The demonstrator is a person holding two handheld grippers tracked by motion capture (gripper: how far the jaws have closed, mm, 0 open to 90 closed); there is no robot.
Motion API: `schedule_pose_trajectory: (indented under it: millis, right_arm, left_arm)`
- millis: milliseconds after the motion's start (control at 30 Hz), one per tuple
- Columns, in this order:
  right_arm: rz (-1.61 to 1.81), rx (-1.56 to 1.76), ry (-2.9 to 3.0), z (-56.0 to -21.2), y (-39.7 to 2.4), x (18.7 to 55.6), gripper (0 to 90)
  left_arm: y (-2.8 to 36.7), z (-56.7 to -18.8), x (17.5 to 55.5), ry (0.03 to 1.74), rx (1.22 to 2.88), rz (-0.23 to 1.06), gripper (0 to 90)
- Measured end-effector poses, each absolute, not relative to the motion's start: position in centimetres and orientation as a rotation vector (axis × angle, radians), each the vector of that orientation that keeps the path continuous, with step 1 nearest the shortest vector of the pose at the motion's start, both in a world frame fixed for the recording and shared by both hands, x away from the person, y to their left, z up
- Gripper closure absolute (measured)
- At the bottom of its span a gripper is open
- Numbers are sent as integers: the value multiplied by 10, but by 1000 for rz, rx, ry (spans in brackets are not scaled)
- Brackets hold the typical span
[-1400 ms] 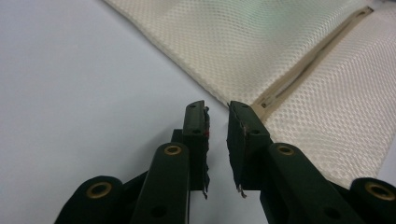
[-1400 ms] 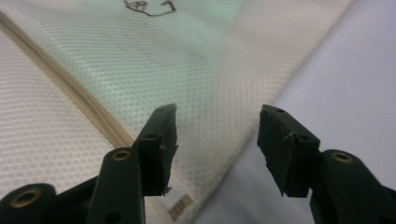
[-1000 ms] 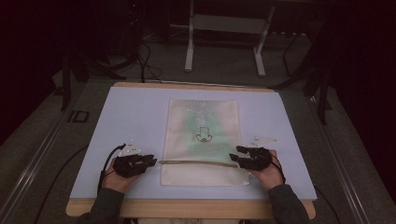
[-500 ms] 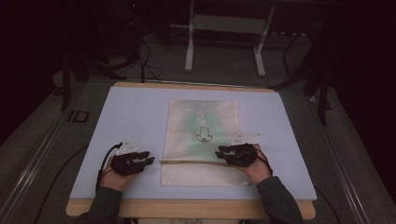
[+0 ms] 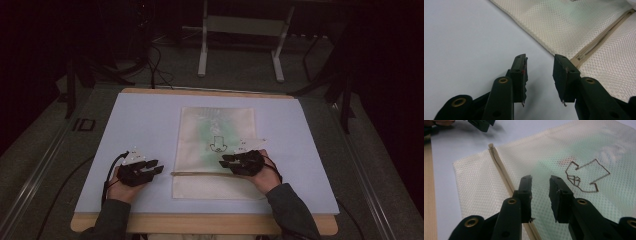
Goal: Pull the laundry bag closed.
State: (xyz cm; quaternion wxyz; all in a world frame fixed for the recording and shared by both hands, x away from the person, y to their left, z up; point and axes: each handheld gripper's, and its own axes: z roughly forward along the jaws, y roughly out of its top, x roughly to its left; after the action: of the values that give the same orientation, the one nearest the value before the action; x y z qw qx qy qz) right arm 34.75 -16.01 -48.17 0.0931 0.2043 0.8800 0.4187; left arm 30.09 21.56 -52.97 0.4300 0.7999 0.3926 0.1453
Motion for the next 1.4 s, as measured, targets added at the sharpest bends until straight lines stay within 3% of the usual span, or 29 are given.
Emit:
schedule_pose_trajectory:
  millis: [1400]
  right_arm:
    - [1159, 362, 2760, -476, -81, 358, 790]
  left_arm:
    - [223, -528, 301, 1016, 1968, 377, 602]
